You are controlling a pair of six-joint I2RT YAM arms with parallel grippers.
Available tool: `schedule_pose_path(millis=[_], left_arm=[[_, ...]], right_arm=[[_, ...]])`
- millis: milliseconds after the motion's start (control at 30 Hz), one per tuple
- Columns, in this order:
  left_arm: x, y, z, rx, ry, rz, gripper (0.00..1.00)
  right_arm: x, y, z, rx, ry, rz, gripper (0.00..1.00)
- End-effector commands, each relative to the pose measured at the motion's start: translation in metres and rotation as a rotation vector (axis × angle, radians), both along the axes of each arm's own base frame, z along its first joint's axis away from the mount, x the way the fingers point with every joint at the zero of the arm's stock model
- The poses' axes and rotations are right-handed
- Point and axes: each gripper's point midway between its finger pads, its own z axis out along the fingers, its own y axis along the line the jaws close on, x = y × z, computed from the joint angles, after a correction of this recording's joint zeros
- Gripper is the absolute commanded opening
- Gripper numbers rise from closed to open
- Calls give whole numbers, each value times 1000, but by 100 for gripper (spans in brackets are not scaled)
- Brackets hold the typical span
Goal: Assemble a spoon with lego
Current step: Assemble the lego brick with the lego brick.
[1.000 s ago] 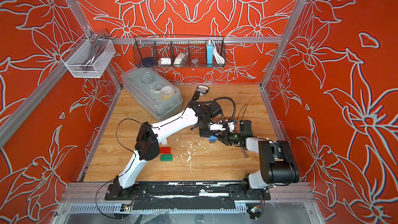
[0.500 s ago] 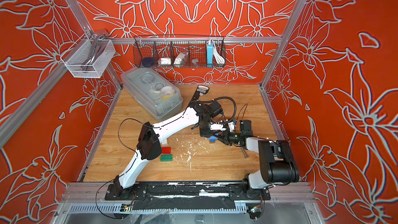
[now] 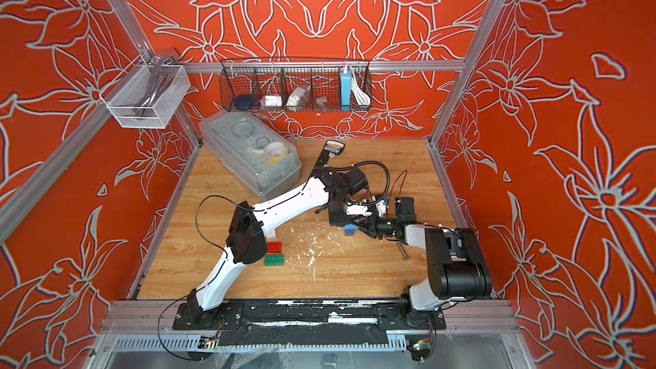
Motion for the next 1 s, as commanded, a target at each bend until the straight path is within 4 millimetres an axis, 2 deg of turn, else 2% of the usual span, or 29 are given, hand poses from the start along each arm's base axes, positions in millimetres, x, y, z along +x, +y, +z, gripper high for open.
schedule_pose_path(millis=[0,200,333,433,833,900,967], left_arm=[[-17,9,-28,72,95,-21,0],[-23,8,-40,87,126,-26,0],[-21,9,-35,88,109,-21,0],[-19,8,-24,73,89,-23,21],[-16,5,-14,55,63,-27,57],[-15,5,-12,53,58,-26,69],[-15,5,-10,51,52,-27,71]], right_arm=[[-14,-10,-37,-100,146,-50,45],[-13,-10,-36,-100,141,-49,45],[-13,-10,-31,-102,129,-49,45],[-12,-11,-29,-102,127,-52,45],[-11,-10,-21,-97,104,-52,46],[-10,-10,-20,-95,100,-53,48],[-10,-10,-18,-94,94,-51,51]])
